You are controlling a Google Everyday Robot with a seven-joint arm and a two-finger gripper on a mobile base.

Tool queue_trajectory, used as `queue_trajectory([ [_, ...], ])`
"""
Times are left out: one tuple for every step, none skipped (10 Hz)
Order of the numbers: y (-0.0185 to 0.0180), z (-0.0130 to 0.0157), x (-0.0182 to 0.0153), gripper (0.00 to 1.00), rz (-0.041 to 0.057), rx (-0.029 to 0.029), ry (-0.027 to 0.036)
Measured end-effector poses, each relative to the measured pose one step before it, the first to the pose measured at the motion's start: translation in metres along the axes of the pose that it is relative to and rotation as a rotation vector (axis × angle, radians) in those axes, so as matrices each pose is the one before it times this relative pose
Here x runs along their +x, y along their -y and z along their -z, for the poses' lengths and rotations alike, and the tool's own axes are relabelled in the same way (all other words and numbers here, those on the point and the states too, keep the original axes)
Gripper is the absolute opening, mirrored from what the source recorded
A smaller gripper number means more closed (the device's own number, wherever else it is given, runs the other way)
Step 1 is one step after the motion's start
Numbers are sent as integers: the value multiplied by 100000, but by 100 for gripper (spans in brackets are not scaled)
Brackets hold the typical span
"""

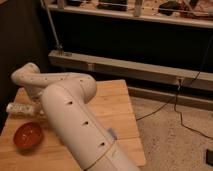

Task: Stand the bottle upright

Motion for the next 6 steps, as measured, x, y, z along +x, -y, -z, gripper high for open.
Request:
queue_trajectory([
  [11, 234, 109, 28, -200, 110, -350],
  [32, 250, 51, 28, -95, 269, -282],
  [77, 395, -26, 28, -303, 369, 48],
  [-29, 164, 26, 30, -437, -7, -169],
  [-123, 442, -163, 38, -1243, -371, 525],
  [-330, 354, -178, 50, -2306, -962, 152],
])
